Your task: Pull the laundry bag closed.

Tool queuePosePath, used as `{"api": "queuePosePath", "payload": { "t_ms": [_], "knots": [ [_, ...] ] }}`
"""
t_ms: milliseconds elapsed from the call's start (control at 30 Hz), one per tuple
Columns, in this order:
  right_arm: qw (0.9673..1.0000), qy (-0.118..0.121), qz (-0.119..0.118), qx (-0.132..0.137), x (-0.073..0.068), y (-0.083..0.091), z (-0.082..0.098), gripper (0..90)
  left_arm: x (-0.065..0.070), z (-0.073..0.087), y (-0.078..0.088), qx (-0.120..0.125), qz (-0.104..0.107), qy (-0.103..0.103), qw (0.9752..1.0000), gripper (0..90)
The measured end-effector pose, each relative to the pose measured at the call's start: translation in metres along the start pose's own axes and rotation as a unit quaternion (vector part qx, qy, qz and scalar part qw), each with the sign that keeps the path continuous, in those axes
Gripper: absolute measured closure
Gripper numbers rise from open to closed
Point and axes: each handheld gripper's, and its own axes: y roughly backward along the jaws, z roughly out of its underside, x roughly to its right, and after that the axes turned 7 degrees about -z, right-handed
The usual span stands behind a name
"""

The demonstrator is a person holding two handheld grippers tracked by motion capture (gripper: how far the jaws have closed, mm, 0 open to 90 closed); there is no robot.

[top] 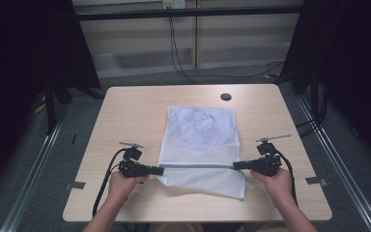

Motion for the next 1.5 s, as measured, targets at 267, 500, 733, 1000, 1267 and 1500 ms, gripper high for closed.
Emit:
{"api": "queuePosePath", "payload": {
  "t_ms": [267, 500, 733, 1000, 1267, 1500],
  "knots": [
    [1.0000, 0.001, 0.000, 0.001, 0.000, 0.000, 0.000, 86.9, 0.000, 0.000, 0.001, -0.001, 0.002, -0.005, 1.0000, 88.3],
    [1.0000, -0.003, 0.005, 0.004, 0.003, 0.004, 0.001, 86.9, 0.000, 0.000, 0.002, -0.001, 0.002, -0.002, 1.0000, 88.2],
    [1.0000, -0.004, 0.005, 0.004, 0.005, 0.006, 0.001, 86.9, 0.000, 0.000, 0.002, 0.000, 0.000, -0.002, 1.0000, 88.3],
    [0.9999, -0.003, 0.012, 0.004, 0.006, 0.010, 0.003, 86.9, 0.000, 0.000, 0.003, 0.003, 0.002, 0.000, 1.0000, 88.3],
    [0.9999, -0.004, 0.012, 0.006, 0.007, 0.012, 0.004, 86.9, 0.000, 0.000, 0.003, 0.001, 0.003, 0.000, 1.0000, 88.3],
    [0.9999, -0.005, 0.012, 0.008, 0.007, 0.014, 0.004, 86.9, 0.000, 0.000, 0.004, 0.002, 0.002, -0.002, 1.0000, 88.3]
  ]
}}
